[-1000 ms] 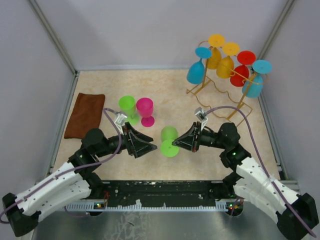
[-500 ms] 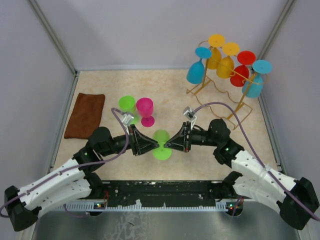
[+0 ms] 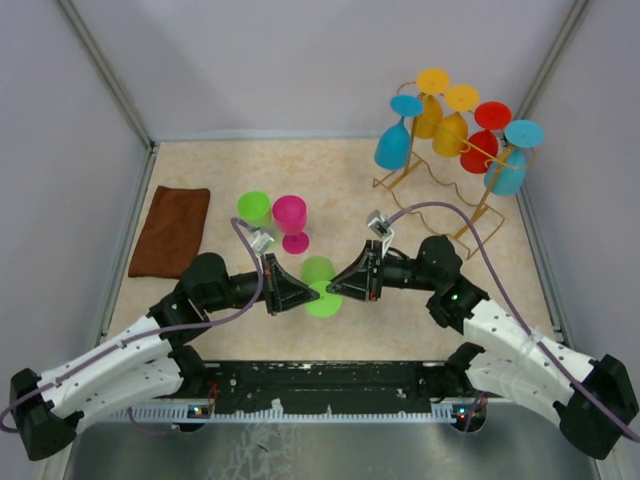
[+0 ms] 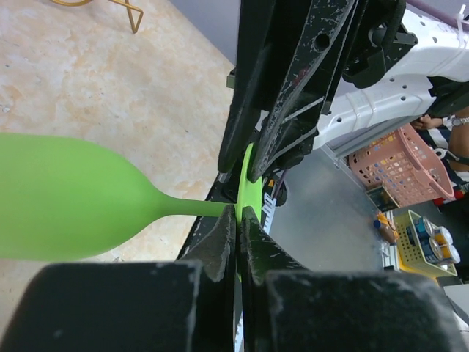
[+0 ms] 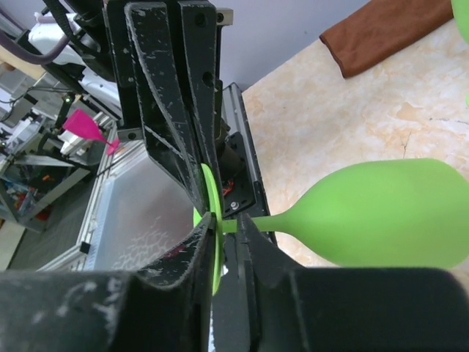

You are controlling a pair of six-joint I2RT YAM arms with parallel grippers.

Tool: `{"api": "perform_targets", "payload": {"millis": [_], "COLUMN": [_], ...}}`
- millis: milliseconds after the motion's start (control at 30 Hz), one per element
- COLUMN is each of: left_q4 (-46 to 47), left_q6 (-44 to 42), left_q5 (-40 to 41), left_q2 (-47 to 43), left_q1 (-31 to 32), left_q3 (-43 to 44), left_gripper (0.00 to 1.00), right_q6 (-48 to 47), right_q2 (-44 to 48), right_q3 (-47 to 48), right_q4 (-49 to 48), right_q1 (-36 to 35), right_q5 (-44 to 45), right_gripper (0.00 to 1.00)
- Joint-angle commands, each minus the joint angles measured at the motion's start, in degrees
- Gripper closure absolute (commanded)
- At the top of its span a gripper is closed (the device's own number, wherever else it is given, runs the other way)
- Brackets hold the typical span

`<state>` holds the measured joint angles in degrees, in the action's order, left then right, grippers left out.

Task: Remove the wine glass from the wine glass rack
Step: Place the wine glass at the center of the board.

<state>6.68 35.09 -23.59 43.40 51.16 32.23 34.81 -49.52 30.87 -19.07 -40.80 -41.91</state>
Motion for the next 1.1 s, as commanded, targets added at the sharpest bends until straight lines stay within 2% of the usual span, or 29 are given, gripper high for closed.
{"api": "perform_targets", "payload": {"millis": [0, 100, 233, 367, 467, 500, 600, 700, 833, 900, 1033, 1067], "left_q4": [1.38, 1.4, 2.35, 3.14, 3.08, 2.9, 2.08, 0.98, 0.11, -0.08, -0.17, -0.17], "left_q6": [-0.99, -1.03, -0.84, -0.67, -0.64, -0.64, -0.63, -0.67, -0.91, -0.86, -0.66, -0.64], "left_q5": [-0.51, 0.67, 2.28, 3.14, 3.29, 3.15, 2.94, 3.52, 4.24, 4.18, 3.96, 3.97], "left_q2": [-1.92, -3.18, -4.65, -5.17, -5.16, -5.29, -5.74, -6.48, -7.14, -7.2, -7.34, -7.4], "left_q1": [0.58, 0.58, 0.54, 0.57, 0.53, 0.6, 0.62, 0.58, 0.63, 0.63, 0.66, 0.68], "left_q3": [1.89, 1.58, 0.55, -0.1, -0.09, -0.06, -0.19, -0.4, -0.49, -0.65, -1.09, -1.18], "left_gripper": [1.0, 1.0, 1.0, 1.0, 1.0, 1.0, 1.0, 1.0, 1.0, 1.0, 1.0, 1.0], "right_q6": [-3.26, -7.26, -9.46, -9.29, -10.59, -10.38, -9.19, -6.91, -5.33, -4.49, -2.95, -2.77], "right_q2": [0.46, 0.74, 0.27, -1.43, -3.32, -3.72, -3.9, -4.3, -4.14, -3.66, -3.48, -3.48], "right_q3": [3.2, 4.19, 5.02, 5.43, 6.78, 6.95, 6.32, 5.25, 5.1, 4.65, 3.67, 3.78], "right_q4": [2.24, 9.38, 13.47, 10.18, 9.57, 8.85, 6.37, 2.38, 0.85, 0.23, -2.25, -2.28], "right_q1": [-0.57, -1.22, -3.22, -6.93, -8.82, -8.99, -9.03, -8.92, -8.96, -8.95, -8.89, -8.92], "right_q5": [-2.45, -3.27, -3.92, -3.42, -1.2, -0.34, 4.2, 3.39, 3.84, 5.38, 3.66, 3.6], "right_gripper": [0.76, 0.67, 0.62, 0.62, 0.72, 0.73, 0.69, 0.56, 0.5, 0.49, 0.55, 0.59]}}
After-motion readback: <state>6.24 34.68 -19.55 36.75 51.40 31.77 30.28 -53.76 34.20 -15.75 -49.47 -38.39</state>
